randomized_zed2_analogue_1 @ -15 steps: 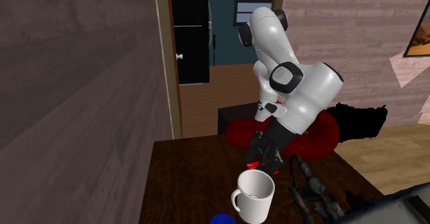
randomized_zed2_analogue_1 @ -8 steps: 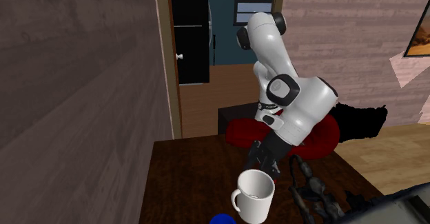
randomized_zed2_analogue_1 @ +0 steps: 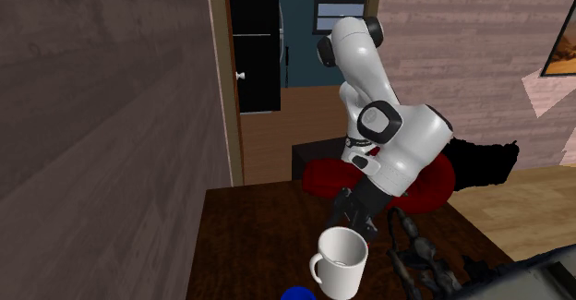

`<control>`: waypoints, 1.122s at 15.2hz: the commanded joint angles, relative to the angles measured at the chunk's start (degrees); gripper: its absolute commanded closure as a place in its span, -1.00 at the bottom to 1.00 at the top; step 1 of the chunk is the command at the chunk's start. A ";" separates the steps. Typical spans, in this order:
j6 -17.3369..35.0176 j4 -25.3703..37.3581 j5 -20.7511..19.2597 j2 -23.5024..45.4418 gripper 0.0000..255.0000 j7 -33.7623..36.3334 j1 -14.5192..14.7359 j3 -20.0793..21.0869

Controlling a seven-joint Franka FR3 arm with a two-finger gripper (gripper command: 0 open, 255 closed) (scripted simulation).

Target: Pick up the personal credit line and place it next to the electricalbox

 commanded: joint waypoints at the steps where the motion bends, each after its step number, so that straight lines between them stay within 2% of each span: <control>1: 0.00 0.00 0.00 0.00 -1.00 0.00 0.00 0.00; 5: 0.00 0.00 -0.01 0.01 -1.00 0.01 0.01 0.00; 9: -2.81 -0.88 4.57 -4.70 -1.00 -1.49 -0.73 3.41; 17: -2.80 -0.87 4.56 -4.69 -1.00 -1.48 -0.72 3.41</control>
